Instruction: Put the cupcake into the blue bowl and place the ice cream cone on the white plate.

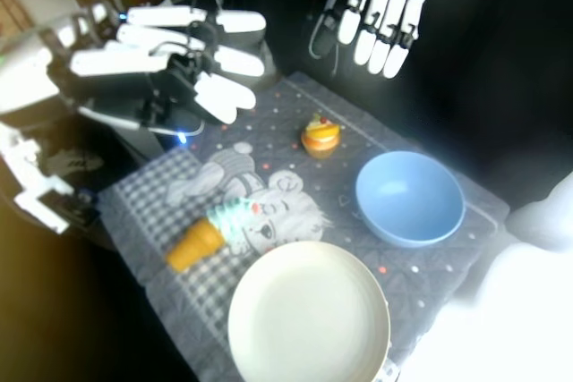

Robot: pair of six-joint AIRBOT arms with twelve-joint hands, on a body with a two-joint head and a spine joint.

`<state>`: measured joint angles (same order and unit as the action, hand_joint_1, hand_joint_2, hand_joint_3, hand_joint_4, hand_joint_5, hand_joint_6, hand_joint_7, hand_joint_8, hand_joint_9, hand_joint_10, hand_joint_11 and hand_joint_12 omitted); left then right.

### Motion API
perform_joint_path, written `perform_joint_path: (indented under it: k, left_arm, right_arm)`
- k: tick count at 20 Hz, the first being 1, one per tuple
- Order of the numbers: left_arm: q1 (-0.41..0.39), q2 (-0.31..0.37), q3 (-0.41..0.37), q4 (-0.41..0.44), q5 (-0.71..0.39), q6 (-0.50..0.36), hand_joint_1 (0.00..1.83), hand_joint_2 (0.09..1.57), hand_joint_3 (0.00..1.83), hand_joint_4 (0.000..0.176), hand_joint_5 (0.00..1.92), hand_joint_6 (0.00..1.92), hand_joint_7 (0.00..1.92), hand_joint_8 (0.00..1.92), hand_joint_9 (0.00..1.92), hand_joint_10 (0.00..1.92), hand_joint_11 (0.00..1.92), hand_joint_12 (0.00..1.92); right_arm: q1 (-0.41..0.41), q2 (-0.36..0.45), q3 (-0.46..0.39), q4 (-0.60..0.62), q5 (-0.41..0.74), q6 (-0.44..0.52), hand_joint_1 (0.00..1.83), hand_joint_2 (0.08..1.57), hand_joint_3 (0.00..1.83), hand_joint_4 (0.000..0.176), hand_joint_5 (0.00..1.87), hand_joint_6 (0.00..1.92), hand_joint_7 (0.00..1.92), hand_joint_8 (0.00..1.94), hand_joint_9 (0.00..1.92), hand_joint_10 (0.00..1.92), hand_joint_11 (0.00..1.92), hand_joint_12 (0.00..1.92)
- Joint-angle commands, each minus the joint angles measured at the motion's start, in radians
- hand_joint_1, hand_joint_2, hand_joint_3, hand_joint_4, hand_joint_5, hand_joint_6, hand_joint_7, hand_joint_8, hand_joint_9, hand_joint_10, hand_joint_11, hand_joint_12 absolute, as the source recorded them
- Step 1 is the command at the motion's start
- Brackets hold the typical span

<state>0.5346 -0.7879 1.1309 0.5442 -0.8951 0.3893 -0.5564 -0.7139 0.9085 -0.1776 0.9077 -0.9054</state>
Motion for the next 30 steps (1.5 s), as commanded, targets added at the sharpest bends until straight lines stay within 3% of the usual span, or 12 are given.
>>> perform_joint_path:
  k: [1, 4, 5, 6, 7, 11, 13, 14, 17, 20, 25, 30]
  left_arm:
    - [-0.017, -0.004, -0.001, -0.049, -0.094, -0.004, 0.60, 0.94, 0.00, 0.000, 0.32, 0.00, 0.40, 0.00, 0.42, 0.01, 0.35, 0.36]
    - [-0.015, -0.002, -0.001, -0.034, -0.086, -0.023, 0.59, 0.93, 0.00, 0.001, 0.33, 0.00, 0.47, 0.00, 0.50, 0.00, 0.41, 0.22]
    - [-0.014, -0.001, -0.001, -0.031, -0.084, -0.028, 0.56, 0.96, 0.00, 0.000, 0.37, 0.00, 0.49, 0.00, 0.53, 0.00, 0.44, 0.20]
    - [-0.017, -0.001, 0.000, -0.004, -0.064, -0.044, 0.61, 0.94, 0.00, 0.000, 0.38, 0.00, 0.51, 0.00, 0.55, 0.01, 0.46, 0.19]
    - [-0.019, -0.001, 0.002, 0.014, -0.048, -0.057, 0.64, 0.91, 0.00, 0.000, 0.37, 0.00, 0.50, 0.00, 0.52, 0.00, 0.43, 0.14]
    - [-0.022, 0.006, 0.010, 0.154, 0.039, -0.190, 0.74, 0.93, 0.01, 0.000, 0.30, 0.01, 0.45, 0.01, 0.49, 0.01, 0.42, 0.11]
    - [-0.020, 0.007, 0.005, 0.238, 0.071, -0.266, 0.71, 0.92, 0.00, 0.000, 0.32, 0.01, 0.47, 0.01, 0.50, 0.01, 0.45, 0.12]
    - [-0.019, 0.007, 0.004, 0.254, 0.075, -0.281, 0.66, 0.93, 0.01, 0.000, 0.33, 0.01, 0.48, 0.01, 0.52, 0.01, 0.50, 0.14]
    - [-0.020, 0.006, -0.009, 0.346, 0.109, -0.345, 0.62, 0.91, 0.00, 0.000, 0.40, 0.00, 0.49, 0.00, 0.56, 0.00, 0.28, 0.90]
    - [-0.018, 0.001, -0.015, 0.404, 0.128, -0.385, 0.65, 0.88, 0.00, 0.000, 0.43, 0.00, 0.53, 0.00, 0.59, 0.01, 0.21, 1.07]
    - [0.008, -0.028, -0.013, 0.434, 0.146, -0.403, 0.64, 0.88, 0.00, 0.000, 0.42, 0.00, 0.56, 0.00, 0.63, 0.01, 0.22, 1.04]
    - [0.008, -0.077, 0.008, 0.500, 0.162, -0.460, 0.68, 0.85, 0.00, 0.000, 0.43, 0.01, 0.59, 0.02, 0.64, 0.01, 0.24, 1.05]
  right_arm:
    - [0.007, 0.003, 0.001, 0.029, 0.120, -0.001, 0.64, 0.74, 0.00, 0.016, 0.22, 0.00, 0.39, 0.00, 0.47, 0.02, 0.15, 0.93]
    - [-0.003, 0.003, 0.001, 0.033, 0.120, -0.001, 0.65, 0.74, 0.00, 0.003, 0.21, 0.00, 0.36, 0.00, 0.46, 0.01, 0.14, 0.94]
    - [-0.008, 0.004, -0.001, 0.033, 0.119, -0.001, 0.67, 0.73, 0.00, 0.014, 0.20, 0.00, 0.31, 0.00, 0.39, 0.00, 0.11, 0.87]
    - [-0.022, 0.011, -0.006, 0.030, 0.112, -0.001, 0.67, 0.71, 0.00, 0.000, 0.21, 0.00, 0.30, 0.00, 0.37, 0.00, 0.15, 0.81]
    - [-0.029, 0.016, -0.009, 0.027, 0.101, -0.001, 0.65, 0.71, 0.00, 0.000, 0.20, 0.00, 0.30, 0.00, 0.37, 0.00, 0.17, 0.81]
    - [-0.035, 0.051, -0.028, -0.013, -0.009, 0.000, 0.66, 0.74, 0.00, 0.000, 0.25, 0.01, 0.37, 0.00, 0.41, 0.01, 0.13, 0.92]
    - [-0.035, 0.055, -0.033, -0.030, -0.062, 0.001, 0.66, 0.75, 0.00, 0.000, 0.23, 0.00, 0.40, 0.00, 0.43, 0.01, 0.16, 0.87]
    - [-0.036, 0.055, -0.035, -0.033, -0.070, 0.001, 0.67, 0.75, 0.00, 0.000, 0.22, 0.00, 0.39, 0.00, 0.42, 0.00, 0.15, 0.85]
    - [-0.056, 0.048, -0.039, -0.036, -0.102, 0.001, 0.67, 0.74, 0.00, 0.000, 0.23, 0.00, 0.42, 0.01, 0.43, 0.00, 0.15, 0.79]
    - [-0.085, 0.036, -0.038, -0.023, -0.116, 0.005, 0.62, 0.72, 0.00, 0.000, 0.26, 0.00, 0.47, 0.00, 0.51, 0.00, 0.28, 0.75]
    - [-0.167, -0.005, -0.012, 0.037, -0.117, 0.005, 0.70, 0.77, 0.00, 0.000, 0.31, 0.00, 0.43, 0.00, 0.40, 0.00, 0.18, 0.71]
    - [-0.227, -0.027, 0.002, 0.075, -0.117, 0.009, 0.66, 0.72, 0.00, 0.000, 0.32, 0.00, 0.49, 0.00, 0.49, 0.00, 0.11, 1.08]
